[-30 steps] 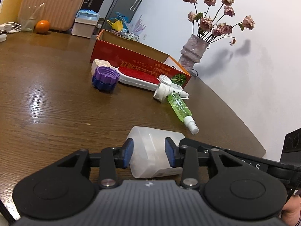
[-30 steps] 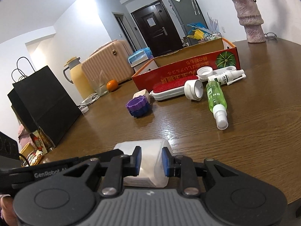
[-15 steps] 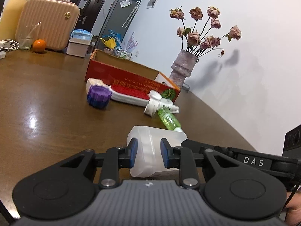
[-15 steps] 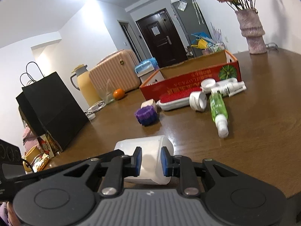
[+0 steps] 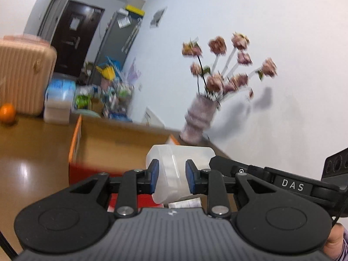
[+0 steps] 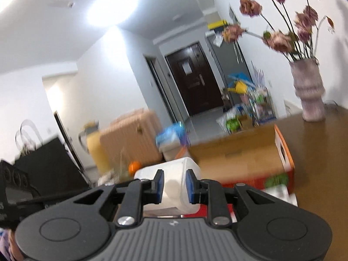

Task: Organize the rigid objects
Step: 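Carry the white container into the cardboard box and open the left tool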

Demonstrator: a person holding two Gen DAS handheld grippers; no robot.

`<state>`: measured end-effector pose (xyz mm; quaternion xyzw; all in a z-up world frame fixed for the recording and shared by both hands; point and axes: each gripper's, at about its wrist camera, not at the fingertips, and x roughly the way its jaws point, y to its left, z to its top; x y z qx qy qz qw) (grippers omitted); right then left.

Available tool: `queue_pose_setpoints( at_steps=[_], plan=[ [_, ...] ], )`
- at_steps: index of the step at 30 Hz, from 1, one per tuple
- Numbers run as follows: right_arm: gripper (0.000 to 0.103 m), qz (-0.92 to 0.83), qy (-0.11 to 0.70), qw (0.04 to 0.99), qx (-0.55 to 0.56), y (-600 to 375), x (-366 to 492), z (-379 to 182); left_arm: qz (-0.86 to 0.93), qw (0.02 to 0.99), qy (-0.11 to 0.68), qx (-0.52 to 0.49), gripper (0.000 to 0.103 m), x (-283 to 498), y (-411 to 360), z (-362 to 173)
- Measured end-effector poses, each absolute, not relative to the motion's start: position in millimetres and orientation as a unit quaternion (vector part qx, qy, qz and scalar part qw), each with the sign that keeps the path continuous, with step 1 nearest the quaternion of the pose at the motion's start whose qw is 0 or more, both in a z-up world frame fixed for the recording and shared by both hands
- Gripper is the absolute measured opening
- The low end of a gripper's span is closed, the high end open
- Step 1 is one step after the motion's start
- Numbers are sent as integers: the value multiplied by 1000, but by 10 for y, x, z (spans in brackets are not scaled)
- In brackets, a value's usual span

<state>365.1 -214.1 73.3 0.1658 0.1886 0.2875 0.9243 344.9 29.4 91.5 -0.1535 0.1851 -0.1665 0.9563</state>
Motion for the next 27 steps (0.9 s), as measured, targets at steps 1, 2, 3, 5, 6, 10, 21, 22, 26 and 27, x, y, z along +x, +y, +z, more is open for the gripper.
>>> queue_pose_setpoints(
  at_steps=[1, 2, 3, 5, 6, 10, 21, 22, 26, 27],
  plan=[
    [21, 289, 183, 926, 162, -2114, 3788, 793, -164, 959, 175, -149, 27, 3582, 290, 991],
    [21, 288, 176, 928, 158, -2091, 3952, 864, -161, 961, 168, -148, 27, 3715, 291, 1056],
    [21, 289, 173, 929, 156, -2075, 4087, 911, -157, 962, 161, -153, 27, 3867, 301, 1115],
    [21, 290, 174, 928, 157, -2051, 4399, 979, -156, 962, 159, -160, 27, 4170, 319, 1196],
    [21, 290, 177, 926, 162, -2048, 4581, 1006, -155, 960, 164, -164, 27, 4338, 332, 1212],
    [21, 297, 207, 911, 195, -2076, 5302, 991, -150, 949, 212, -180, 27, 5072, 377, 1128],
    [21, 245, 324, 886, 222, -1937, 6868, 333, -125, 915, 336, -185, 27, 6526, 482, 383],
    [21, 238, 334, 886, 217, -1904, 6946, 238, -125, 910, 348, -188, 26, 6626, 498, 294],
    [21, 226, 379, 866, 237, -1871, 7163, -131, -116, 890, 392, -202, 27, 6908, 568, -32],
    [21, 224, 389, 861, 238, -1868, 7219, -212, -116, 889, 397, -194, 27, 6934, 554, -80]
  ],
)
